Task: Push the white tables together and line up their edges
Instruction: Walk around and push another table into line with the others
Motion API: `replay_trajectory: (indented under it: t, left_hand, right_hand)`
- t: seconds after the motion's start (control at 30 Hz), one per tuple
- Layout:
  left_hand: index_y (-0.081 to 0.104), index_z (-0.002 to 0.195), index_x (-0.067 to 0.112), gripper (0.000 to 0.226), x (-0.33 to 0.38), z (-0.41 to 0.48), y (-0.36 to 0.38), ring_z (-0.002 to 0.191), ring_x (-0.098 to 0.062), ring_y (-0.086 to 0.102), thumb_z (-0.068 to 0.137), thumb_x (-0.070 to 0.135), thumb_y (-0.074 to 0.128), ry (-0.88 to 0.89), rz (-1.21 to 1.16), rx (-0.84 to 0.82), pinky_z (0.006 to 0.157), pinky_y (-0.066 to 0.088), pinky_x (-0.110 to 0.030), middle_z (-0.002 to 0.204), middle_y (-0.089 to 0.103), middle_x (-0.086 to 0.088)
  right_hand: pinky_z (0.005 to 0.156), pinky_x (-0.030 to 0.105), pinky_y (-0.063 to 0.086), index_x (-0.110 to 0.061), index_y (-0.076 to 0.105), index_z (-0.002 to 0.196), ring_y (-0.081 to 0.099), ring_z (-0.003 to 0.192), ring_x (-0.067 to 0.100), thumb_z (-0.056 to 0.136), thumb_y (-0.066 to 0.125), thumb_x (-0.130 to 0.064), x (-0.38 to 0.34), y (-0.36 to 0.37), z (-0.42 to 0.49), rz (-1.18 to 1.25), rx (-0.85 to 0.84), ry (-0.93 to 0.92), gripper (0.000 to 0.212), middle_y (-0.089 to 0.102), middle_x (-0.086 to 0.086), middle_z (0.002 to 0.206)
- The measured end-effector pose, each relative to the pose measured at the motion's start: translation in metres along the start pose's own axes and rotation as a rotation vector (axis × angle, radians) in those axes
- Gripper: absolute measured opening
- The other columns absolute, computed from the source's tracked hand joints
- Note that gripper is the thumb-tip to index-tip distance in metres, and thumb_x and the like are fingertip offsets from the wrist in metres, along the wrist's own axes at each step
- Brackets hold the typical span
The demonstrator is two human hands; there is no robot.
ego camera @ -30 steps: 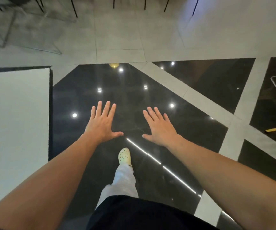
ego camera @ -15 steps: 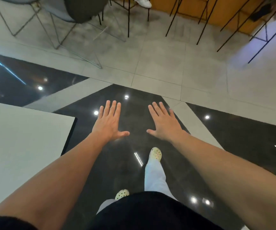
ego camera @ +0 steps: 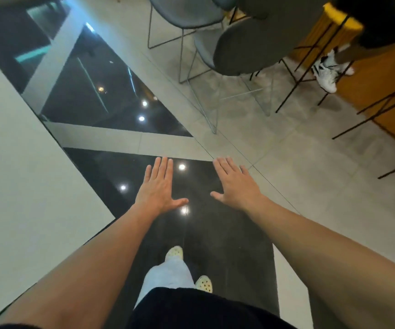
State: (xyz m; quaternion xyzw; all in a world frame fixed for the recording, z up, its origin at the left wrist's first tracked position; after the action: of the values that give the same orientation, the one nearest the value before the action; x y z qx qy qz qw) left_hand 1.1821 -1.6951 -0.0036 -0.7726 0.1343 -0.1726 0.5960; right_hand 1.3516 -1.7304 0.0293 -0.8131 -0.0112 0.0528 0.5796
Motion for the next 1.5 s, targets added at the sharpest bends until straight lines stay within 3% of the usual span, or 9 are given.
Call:
replay_trajectory:
  t: [0.43, 0.77, 1.03, 1.3, 1.5]
  left_hand:
    - [-0.020, 0.144, 0.006, 0.119, -0.145, 0.196, -0.049, 0.142, -0.026, -0.020, 0.074, 0.078, 0.044, -0.238, -0.075, 0.041, 0.109, -0.016, -0.040, 0.156, -0.018, -0.012]
    - [-0.017, 0.145, 0.009, 0.118, -0.284, 0.306, -0.102, 0.142, -0.026, -0.019, 0.073, 0.078, 0.045, -0.465, -0.081, 0.078, 0.109, -0.013, -0.043, 0.157, -0.015, -0.010]
    - [-0.020, 0.144, 0.006, 0.119, -0.426, 0.360, -0.132, 0.142, -0.029, -0.020, 0.073, 0.079, 0.042, -0.790, -0.108, 0.102, 0.108, -0.015, -0.043, 0.157, -0.015, -0.013]
    - [-0.017, 0.145, 0.006, 0.118, -0.542, 0.354, -0.145, 0.142, -0.029, -0.019, 0.074, 0.076, 0.046, -1.068, -0.199, 0.129, 0.113, -0.007, -0.045, 0.157, -0.014, -0.014]
    - [-0.013, 0.146, 0.010, 0.116, -0.640, 0.322, -0.124, 0.143, -0.029, -0.017, 0.073, 0.077, 0.047, -1.320, -0.288, 0.128, 0.109, -0.011, -0.043, 0.158, -0.012, -0.013]
  right_hand:
    - [0.117, 0.048, 0.011, -0.015, -0.004, 0.152, -0.005, 0.147, 0.022, 0.089, 0.051, -0.053, -0.020, -0.068, 0.274, -0.106, -0.065, -0.206, 0.091, -0.004, 0.003, 0.161]
    - [0.116, 0.046, 0.009, -0.019, -0.002, 0.151, -0.004, 0.147, 0.023, 0.088, 0.053, -0.055, -0.094, -0.132, 0.480, -0.139, -0.028, -0.415, 0.091, -0.001, 0.002, 0.161]
    - [0.116, 0.047, 0.011, -0.016, -0.003, 0.151, -0.005, 0.147, 0.022, 0.089, 0.053, -0.052, -0.199, -0.180, 0.643, -0.249, -0.056, -0.717, 0.091, -0.002, 0.002, 0.161]
    - [0.116, 0.047, 0.009, -0.015, -0.005, 0.151, -0.008, 0.146, 0.023, 0.090, 0.052, -0.051, -0.334, -0.204, 0.733, -0.359, -0.097, -1.005, 0.090, -0.004, 0.003, 0.161]
    - [0.116, 0.047, 0.007, -0.016, -0.007, 0.151, -0.009, 0.146, 0.023, 0.092, 0.048, -0.052, -0.454, -0.202, 0.782, -0.450, -0.131, -1.181, 0.088, -0.006, 0.004, 0.161]
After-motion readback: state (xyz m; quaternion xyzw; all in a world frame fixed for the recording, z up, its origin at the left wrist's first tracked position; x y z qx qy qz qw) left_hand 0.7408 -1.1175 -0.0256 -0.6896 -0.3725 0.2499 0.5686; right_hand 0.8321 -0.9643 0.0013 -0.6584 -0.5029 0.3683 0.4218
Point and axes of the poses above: each hand's wrist, its own z-axis towards the middle knuckle, its own y-axis out of the palm, x = y × z, the point moved 10 cm from there along z, towards the middle knuckle
